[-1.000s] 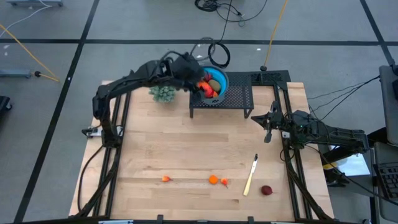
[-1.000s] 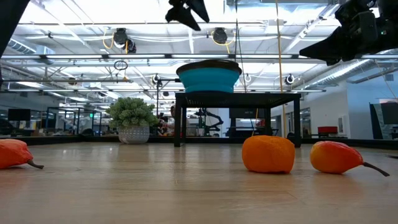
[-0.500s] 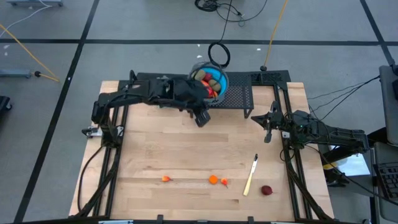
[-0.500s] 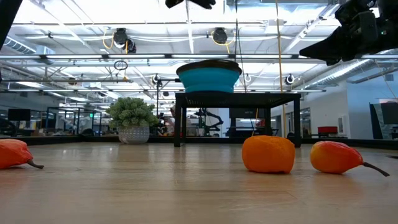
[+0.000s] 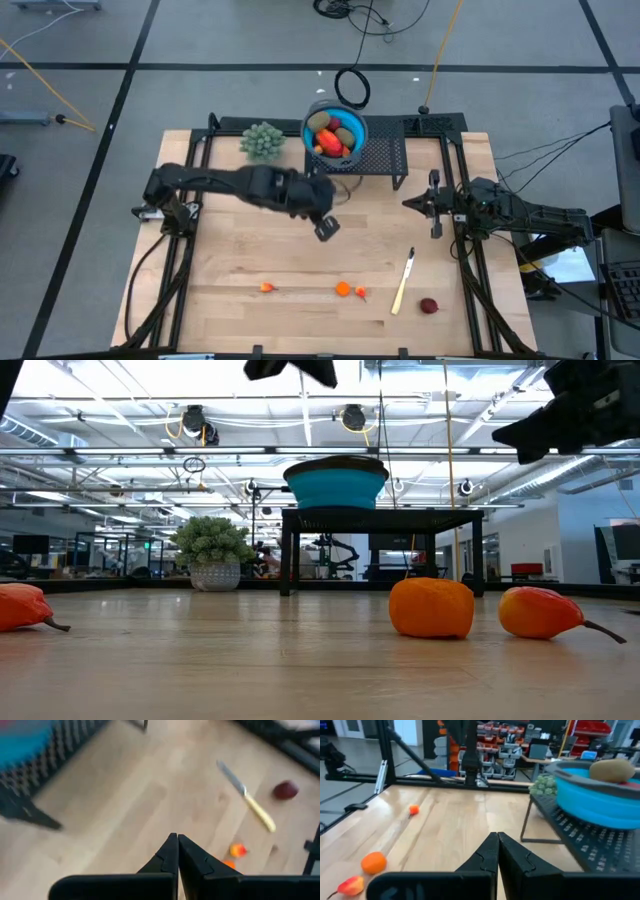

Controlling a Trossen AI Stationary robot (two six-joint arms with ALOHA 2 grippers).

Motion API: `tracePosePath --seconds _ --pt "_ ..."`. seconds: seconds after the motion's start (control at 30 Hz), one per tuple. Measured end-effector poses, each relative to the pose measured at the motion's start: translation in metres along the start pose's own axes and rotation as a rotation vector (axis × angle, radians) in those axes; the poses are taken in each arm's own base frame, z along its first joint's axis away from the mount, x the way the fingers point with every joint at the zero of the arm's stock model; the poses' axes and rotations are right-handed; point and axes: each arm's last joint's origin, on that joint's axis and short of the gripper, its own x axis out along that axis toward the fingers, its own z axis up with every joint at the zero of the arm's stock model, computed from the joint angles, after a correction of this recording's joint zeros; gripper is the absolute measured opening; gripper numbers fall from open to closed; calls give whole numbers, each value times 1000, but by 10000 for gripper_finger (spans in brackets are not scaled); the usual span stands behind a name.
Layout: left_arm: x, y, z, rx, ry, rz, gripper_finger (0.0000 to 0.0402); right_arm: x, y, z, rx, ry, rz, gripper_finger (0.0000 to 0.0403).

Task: Pick & Place Fruit
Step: Put the peach into the blue strainer on the shelf

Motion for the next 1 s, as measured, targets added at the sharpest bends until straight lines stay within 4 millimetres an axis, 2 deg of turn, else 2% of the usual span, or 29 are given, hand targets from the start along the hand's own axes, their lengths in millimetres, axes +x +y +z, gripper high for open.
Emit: tracePosePath --seconds 0.23,0.4,0.77,1.0 --pt "24 -18 -49 -63 187 -13 4 0 1 -5 6 49 11 0" --pt "33 -30 -85 -77 350 -52 2 0 1 -5 5 47 11 0" --pt "32 -53 -163 39 561 -44 1 0 1 -5 3 47 11 0" --pt "30 -57 -198 202 529 15 1 0 1 -5 2 47 10 0"
